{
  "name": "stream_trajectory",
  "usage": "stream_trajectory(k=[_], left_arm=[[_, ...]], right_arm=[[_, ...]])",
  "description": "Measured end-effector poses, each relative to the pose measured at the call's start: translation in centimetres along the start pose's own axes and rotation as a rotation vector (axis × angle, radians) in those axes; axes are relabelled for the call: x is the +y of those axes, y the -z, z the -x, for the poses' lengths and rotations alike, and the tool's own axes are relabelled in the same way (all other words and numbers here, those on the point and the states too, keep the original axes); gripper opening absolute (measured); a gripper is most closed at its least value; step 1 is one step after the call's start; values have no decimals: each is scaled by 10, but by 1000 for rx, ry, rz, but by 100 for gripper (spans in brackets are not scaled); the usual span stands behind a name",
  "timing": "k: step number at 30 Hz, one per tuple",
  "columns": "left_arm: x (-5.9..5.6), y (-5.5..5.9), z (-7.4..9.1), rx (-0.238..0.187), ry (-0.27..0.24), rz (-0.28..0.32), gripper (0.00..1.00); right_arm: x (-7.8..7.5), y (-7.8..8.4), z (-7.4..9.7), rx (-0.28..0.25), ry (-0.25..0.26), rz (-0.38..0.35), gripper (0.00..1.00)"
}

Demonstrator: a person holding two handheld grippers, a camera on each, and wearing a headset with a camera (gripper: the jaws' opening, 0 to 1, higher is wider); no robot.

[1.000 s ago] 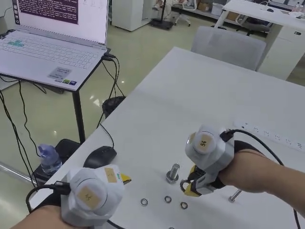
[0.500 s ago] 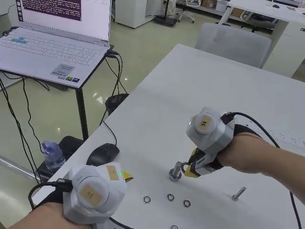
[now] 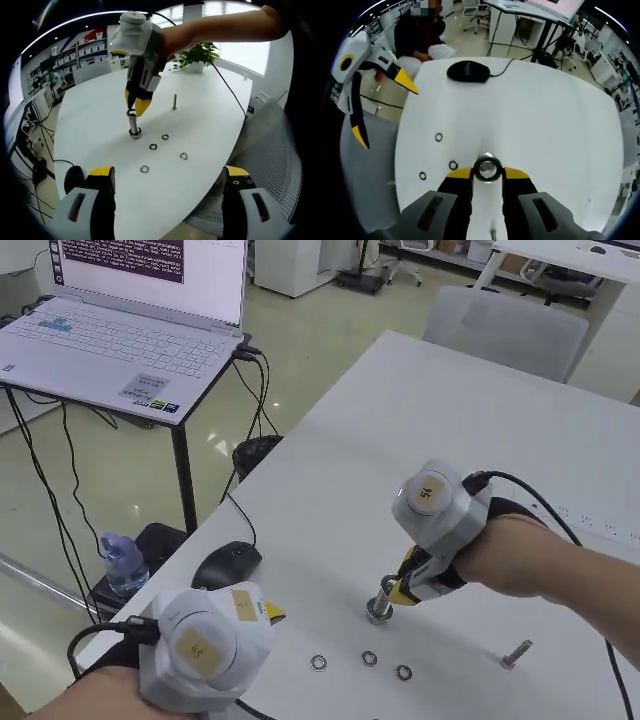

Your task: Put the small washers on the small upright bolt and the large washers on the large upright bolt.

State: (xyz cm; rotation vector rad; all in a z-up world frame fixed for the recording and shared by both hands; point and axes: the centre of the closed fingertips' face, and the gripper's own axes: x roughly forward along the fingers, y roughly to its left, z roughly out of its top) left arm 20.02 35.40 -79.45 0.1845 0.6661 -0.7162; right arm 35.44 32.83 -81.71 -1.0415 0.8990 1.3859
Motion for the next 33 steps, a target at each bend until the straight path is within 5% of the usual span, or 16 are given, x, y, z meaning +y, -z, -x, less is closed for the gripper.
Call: stream_trajectory(k=[33], left_arm=[[-1, 11, 1, 16, -5, 33, 86]], right_arm=[[3, 11, -44, 71, -41, 39, 22]])
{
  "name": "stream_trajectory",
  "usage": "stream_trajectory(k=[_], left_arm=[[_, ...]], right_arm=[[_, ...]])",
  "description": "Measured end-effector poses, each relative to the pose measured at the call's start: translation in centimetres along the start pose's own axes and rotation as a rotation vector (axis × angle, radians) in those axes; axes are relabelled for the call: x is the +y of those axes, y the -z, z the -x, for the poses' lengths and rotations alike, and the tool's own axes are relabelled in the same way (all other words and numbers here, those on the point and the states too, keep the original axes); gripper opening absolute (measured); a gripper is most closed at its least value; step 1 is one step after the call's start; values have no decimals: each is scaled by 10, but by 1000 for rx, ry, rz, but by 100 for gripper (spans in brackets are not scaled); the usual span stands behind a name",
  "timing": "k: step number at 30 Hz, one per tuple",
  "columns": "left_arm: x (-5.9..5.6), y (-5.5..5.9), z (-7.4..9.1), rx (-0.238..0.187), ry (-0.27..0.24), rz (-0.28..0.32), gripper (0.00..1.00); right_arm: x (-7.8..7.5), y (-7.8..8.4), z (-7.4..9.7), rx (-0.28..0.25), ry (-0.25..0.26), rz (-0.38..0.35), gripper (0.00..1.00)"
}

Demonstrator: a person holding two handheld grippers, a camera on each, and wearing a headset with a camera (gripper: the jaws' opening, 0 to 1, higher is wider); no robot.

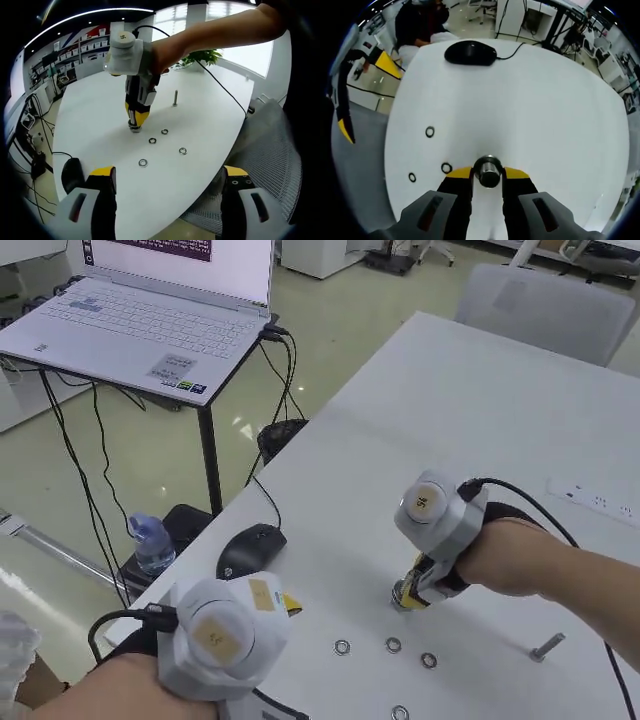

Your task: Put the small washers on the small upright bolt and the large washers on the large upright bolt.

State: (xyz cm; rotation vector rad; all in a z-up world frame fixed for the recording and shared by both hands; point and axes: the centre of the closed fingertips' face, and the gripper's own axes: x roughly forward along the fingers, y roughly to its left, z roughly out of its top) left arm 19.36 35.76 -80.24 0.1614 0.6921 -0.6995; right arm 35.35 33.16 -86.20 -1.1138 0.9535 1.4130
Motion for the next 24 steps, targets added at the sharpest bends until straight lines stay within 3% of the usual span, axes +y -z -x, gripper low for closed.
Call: stream_trajectory(k=[24], left_arm=[[2, 0, 1, 3, 3, 1, 85]], right_arm=[[-5, 4, -8, 11, 4, 7, 24]])
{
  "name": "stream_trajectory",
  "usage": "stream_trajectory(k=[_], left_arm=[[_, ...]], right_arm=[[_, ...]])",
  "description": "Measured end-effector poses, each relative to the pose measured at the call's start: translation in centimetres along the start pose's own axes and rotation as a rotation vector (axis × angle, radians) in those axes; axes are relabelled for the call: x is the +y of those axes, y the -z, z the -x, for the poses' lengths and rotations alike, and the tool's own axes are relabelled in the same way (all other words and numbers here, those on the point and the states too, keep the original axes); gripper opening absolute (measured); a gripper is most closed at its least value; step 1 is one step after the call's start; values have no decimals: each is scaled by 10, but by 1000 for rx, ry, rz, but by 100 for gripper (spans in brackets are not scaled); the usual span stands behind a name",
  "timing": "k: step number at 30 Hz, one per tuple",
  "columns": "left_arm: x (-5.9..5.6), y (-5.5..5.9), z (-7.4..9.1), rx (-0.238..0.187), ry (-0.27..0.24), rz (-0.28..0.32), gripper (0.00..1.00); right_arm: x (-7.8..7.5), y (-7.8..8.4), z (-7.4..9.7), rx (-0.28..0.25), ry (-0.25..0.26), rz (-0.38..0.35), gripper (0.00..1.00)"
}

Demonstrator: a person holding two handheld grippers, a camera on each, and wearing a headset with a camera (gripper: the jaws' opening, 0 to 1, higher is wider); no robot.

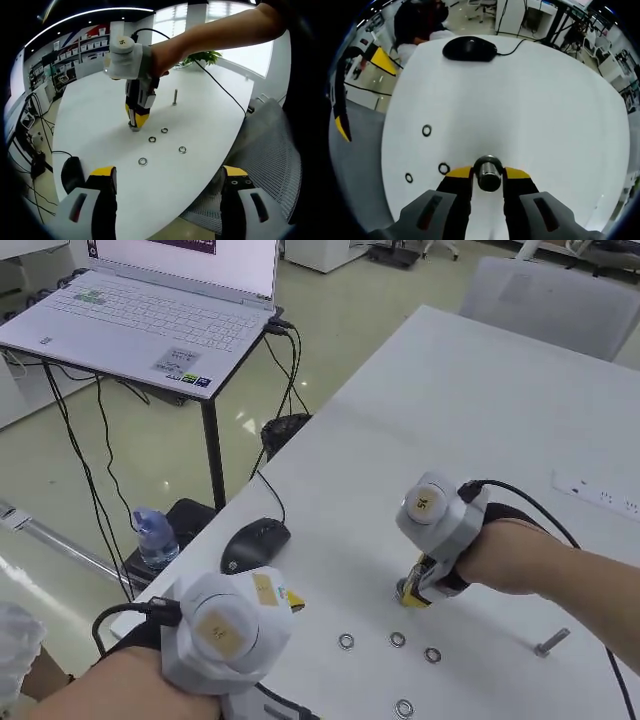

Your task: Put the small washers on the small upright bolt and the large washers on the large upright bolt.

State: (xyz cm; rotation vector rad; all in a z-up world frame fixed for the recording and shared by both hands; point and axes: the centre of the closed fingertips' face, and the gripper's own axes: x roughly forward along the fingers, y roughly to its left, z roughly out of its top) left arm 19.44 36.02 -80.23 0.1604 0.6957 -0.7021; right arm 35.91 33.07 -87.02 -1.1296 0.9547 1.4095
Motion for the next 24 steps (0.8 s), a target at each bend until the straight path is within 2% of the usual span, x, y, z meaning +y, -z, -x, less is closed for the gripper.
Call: stream_trajectory(k=[7, 12, 24], left_arm=[[1, -1, 0, 0, 1, -2, 85], [0, -2, -1, -2, 4, -5, 85], [0, -7, 1, -10, 4, -17, 85]], right_arm=[[-1, 0, 1, -11, 0, -5, 26], [-1, 4, 4, -23, 4, -11, 33], [8, 18, 17, -33, -3, -14, 34]])
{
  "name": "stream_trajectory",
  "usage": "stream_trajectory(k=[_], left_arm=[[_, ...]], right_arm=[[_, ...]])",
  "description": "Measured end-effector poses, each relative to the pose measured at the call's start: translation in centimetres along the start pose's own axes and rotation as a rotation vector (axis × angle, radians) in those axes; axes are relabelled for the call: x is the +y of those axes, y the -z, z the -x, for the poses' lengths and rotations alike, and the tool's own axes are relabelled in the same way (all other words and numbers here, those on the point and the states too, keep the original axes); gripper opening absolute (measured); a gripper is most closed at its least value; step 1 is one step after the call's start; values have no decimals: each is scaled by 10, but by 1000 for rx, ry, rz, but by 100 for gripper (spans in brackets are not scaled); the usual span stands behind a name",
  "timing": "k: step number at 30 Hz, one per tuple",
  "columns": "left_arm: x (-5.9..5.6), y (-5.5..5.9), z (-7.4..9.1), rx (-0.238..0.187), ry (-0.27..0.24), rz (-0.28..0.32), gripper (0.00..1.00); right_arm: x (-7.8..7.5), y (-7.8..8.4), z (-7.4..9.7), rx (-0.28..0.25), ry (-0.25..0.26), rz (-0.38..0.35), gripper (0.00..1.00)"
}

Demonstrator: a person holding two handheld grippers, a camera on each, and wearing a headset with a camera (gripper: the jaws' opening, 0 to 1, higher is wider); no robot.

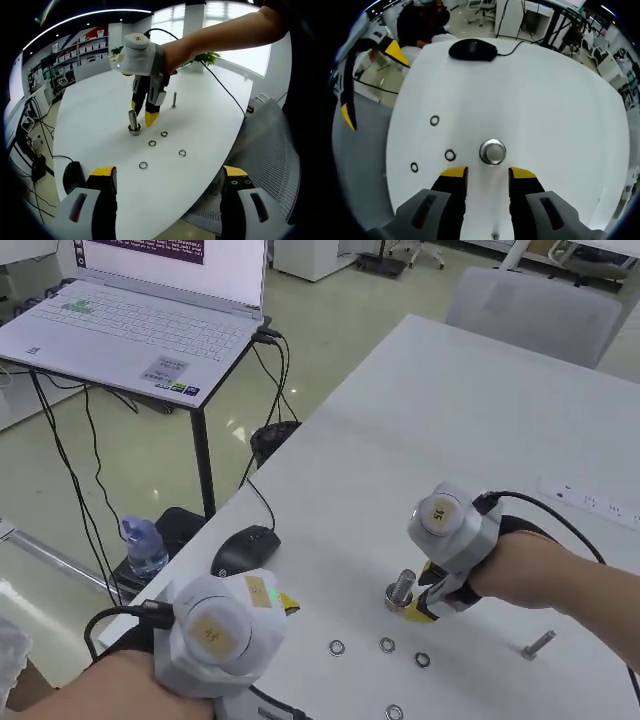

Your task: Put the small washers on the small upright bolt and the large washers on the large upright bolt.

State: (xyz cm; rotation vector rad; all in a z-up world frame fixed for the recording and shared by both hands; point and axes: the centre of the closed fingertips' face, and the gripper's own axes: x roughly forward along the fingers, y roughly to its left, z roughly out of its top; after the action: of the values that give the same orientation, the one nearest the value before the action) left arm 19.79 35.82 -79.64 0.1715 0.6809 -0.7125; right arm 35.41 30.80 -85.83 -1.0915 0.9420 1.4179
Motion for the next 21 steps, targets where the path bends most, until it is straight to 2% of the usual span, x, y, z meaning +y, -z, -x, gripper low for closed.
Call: stream_trajectory(k=[12, 21], left_arm=[[-2, -3, 0, 3, 10, -19, 85], [-1, -4, 0, 4, 11, -21, 85]], right_arm=[[12, 16, 10, -9, 9, -10, 33], [26, 23, 5, -7, -11, 2, 33]])
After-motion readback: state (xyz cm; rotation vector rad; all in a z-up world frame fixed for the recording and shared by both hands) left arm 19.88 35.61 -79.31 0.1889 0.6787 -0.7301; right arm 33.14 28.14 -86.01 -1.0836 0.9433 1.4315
